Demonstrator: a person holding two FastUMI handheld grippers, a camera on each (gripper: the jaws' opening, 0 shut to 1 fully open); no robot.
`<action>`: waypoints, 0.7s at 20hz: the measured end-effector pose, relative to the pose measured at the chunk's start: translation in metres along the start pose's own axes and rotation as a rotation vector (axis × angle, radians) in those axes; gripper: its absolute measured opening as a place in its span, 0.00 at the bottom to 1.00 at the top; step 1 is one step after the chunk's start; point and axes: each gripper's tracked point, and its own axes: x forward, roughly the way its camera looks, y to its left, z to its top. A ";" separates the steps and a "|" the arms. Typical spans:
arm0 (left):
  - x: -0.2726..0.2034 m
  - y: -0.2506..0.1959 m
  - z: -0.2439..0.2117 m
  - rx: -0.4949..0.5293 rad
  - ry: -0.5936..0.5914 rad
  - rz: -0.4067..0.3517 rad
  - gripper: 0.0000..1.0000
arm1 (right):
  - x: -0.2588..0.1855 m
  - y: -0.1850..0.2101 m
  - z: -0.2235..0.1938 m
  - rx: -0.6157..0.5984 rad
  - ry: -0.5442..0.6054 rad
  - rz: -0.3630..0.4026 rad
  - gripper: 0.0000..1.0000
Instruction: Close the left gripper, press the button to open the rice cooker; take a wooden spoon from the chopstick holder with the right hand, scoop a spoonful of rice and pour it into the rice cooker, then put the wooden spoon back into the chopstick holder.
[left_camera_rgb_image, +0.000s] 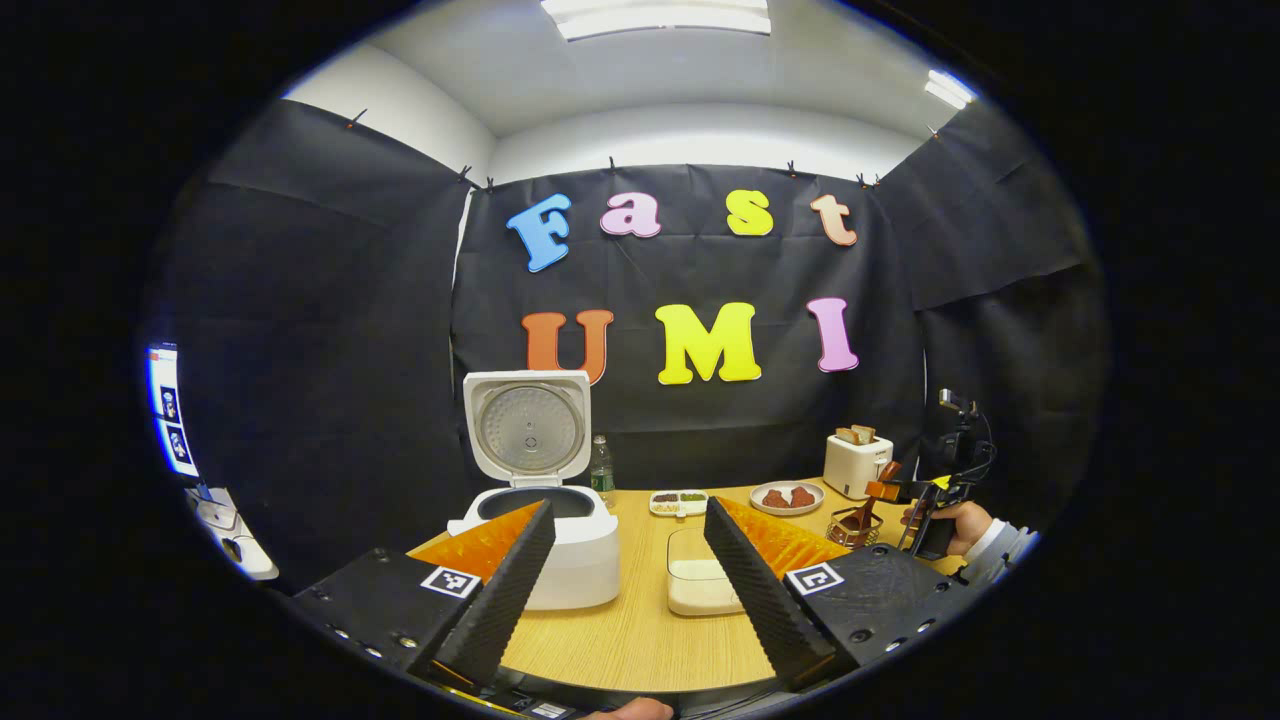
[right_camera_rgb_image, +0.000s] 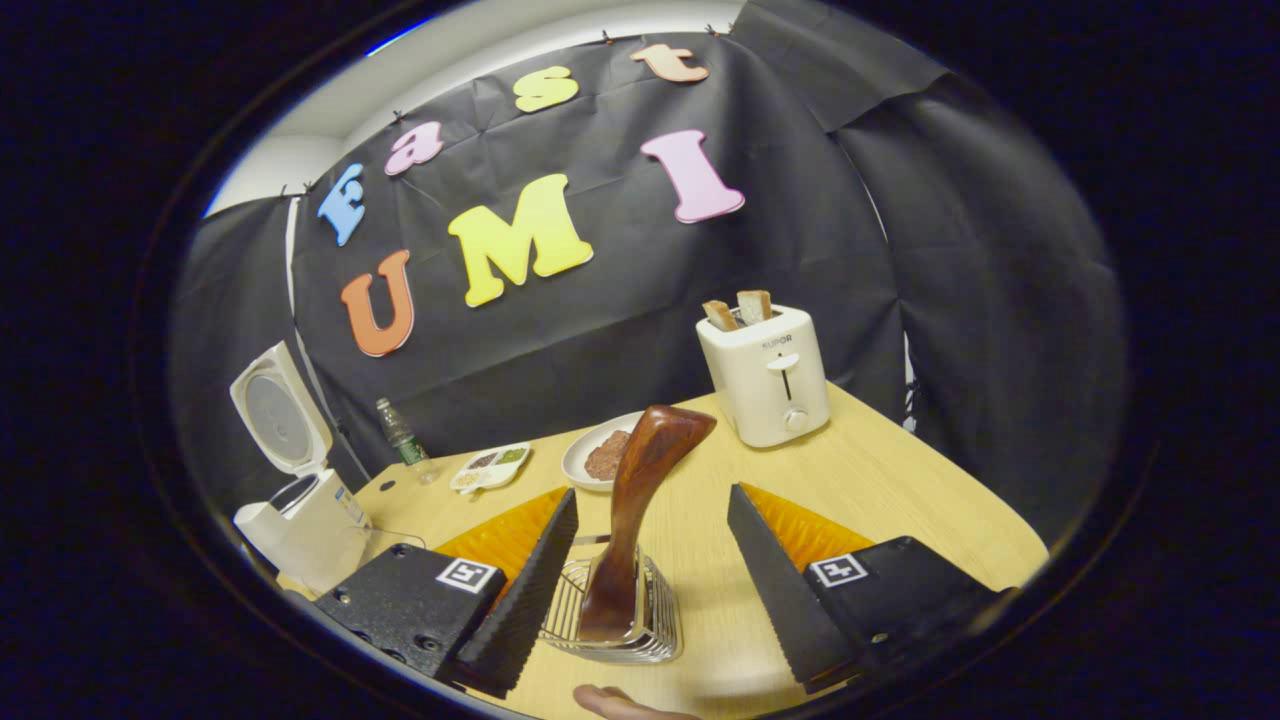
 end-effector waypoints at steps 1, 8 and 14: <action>-0.001 0.000 -0.001 0.000 0.003 -0.004 0.95 | 0.003 0.002 -0.002 0.008 0.015 0.002 0.94; -0.004 0.005 -0.016 0.023 0.042 -0.001 0.95 | 0.019 0.010 -0.021 0.106 0.100 0.008 0.67; -0.005 0.022 -0.027 -0.002 0.057 0.017 0.95 | 0.001 0.023 -0.008 0.044 0.073 0.020 0.16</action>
